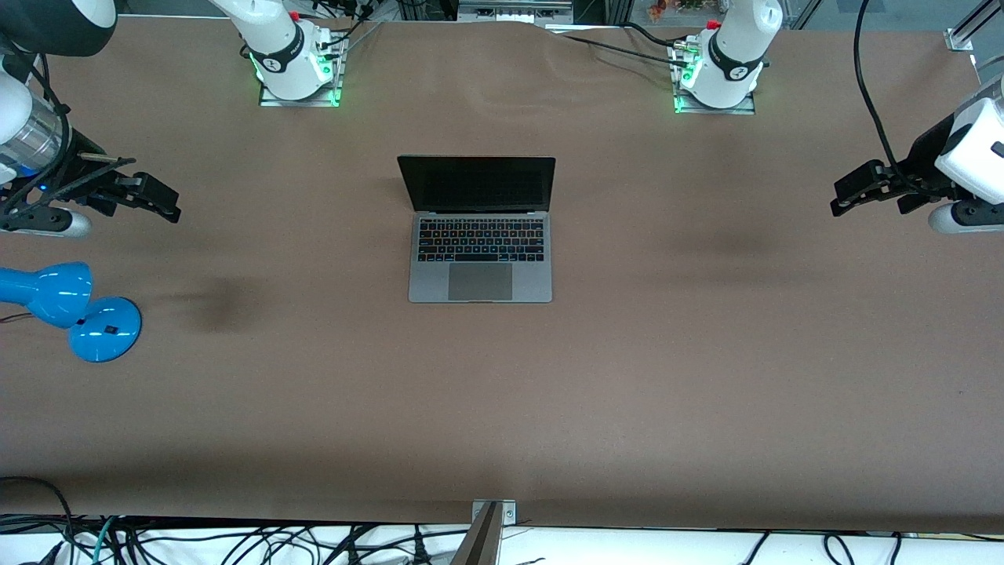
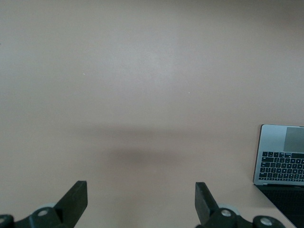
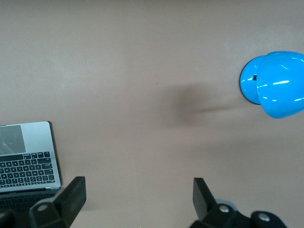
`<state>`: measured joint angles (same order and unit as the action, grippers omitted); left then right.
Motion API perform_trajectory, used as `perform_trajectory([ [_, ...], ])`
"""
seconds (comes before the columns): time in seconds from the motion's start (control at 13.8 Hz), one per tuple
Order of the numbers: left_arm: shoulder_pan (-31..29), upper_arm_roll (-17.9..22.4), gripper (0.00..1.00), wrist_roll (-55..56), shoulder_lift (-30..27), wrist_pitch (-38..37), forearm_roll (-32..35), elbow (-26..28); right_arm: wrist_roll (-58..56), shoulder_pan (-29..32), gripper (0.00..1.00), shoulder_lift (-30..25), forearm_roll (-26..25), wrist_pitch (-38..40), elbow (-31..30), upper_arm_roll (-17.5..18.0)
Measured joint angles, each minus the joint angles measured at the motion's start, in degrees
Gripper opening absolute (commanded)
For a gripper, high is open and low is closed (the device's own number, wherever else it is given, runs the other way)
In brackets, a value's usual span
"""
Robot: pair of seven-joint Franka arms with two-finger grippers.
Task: Close laptop with both arms from behind
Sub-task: 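Move both grippers toward the back of the open laptop screen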
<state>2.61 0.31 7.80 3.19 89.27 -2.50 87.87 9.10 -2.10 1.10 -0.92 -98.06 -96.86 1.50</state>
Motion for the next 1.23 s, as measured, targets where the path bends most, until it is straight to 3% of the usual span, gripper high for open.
perform_trajectory([
  [0.58, 0.0, 0.0, 1.00, 0.0, 0.0, 0.0, 0.0, 0.0, 0.0, 0.0, 1.00, 0.0, 0.1, 0.3, -0.1, 0.1],
  [1.02, 0.1, -0.4, 1.00, -0.1, 0.6, -0.3, 0.0, 0.0, 0.0, 0.0, 1.00, 0.0, 5.2, 3.2, -1.2, 0.3],
  [1.23, 0.9, -0.7, 1.00, -0.1, 2.1, -0.3, 0.0, 0.0, 0.1, -0.1, 1.00, 0.5, 5.6, 3.4, -3.0, 3.2],
])
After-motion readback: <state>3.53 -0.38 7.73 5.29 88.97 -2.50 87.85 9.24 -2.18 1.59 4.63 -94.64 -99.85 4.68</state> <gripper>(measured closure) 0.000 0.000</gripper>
